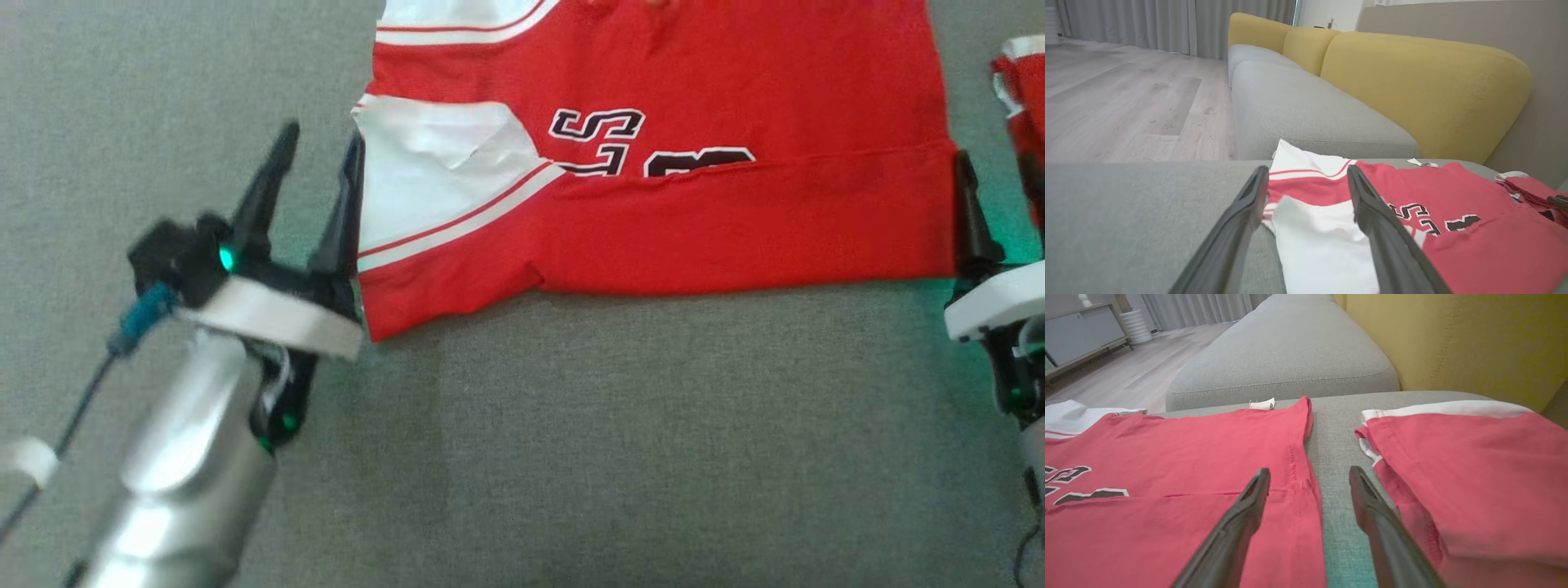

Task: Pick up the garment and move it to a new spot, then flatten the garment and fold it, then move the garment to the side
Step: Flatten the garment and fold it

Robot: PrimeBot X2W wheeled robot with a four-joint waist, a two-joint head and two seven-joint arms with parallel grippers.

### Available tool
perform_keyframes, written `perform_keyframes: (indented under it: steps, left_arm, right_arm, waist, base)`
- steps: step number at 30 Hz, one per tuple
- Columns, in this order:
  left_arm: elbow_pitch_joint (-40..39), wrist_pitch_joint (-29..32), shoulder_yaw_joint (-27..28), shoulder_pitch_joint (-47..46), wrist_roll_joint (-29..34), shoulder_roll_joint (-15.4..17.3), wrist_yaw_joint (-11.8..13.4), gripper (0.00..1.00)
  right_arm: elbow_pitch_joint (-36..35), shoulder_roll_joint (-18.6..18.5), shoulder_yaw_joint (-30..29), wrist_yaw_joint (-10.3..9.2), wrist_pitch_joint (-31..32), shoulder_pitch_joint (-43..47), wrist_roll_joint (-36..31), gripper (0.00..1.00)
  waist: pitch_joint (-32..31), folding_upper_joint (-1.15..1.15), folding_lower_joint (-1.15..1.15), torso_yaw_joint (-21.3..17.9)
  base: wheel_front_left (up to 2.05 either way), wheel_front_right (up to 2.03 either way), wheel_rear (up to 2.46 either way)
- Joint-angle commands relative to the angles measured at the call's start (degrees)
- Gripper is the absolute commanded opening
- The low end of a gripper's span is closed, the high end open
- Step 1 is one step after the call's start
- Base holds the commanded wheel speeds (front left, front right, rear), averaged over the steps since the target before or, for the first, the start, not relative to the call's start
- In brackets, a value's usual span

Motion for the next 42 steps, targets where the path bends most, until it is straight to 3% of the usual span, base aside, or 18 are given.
perform_keyframes:
  steps: [1,8,20,22,27,31,42]
  left_arm:
    - [-1.7,-0.5,3.4,3.8,0.9,0.3,1.3,1.0]
    - [-0.8,-0.5,4.6,13.4,1.0,-3.4,4.5,1.0]
    - [4.6,3.7,1.1,14.5,0.5,-4.9,3.7,1.0]
    - [5.4,4.9,0.5,14.7,0.6,-4.8,3.7,0.75]
    - [5.9,8.7,-2.1,15.6,0.1,-4.8,2.2,0.0]
    - [4.1,8.7,-3.0,15.8,0.4,-3.9,1.8,0.0]
    - [-2.4,3.7,-2.9,14.5,6.3,1.1,5.4,0.0]
  right_arm:
    - [-0.6,0.0,0.7,0.21,-1.4,0.6,0.4,1.0]
    - [0.8,0.9,0.6,0.21,-3.0,2.9,1.3,1.0]
    - [2.1,0.6,1.5,0.21,-3.6,2.2,1.8,1.0]
    - [2.4,0.5,1.7,0.21,-3.7,2.1,1.8,1.0]
    - [3.5,0.2,2.2,0.21,-3.7,2.2,2.0,1.0]
    - [4.9,-0.1,2.9,0.21,-2.0,2.5,2.4,1.0]
    - [9.4,-0.9,5.3,0.21,6.4,3.3,4.2,1.0]
  waist:
    - [-1.2,0.0,0.0,-0.2]
    - [-2.8,0.0,0.0,-0.6]
    - [-3.0,0.0,0.0,-1.3]
    - [-3.2,0.0,0.0,-1.3]
    - [-3.5,0.0,0.0,-1.1]
    - [-4.0,0.0,0.0,-0.5]
    - [-5.2,0.0,0.0,1.4]
  base:
    - [0.0,0.0,0.0]
    - [0.0,0.0,0.0]
    - [0.0,0.0,0.0]
    - [0.0,0.0,0.0]
    - [0.0,0.0,0.0]
    - [0.0,0.0,0.0]
    - [0.0,0.0,0.0]
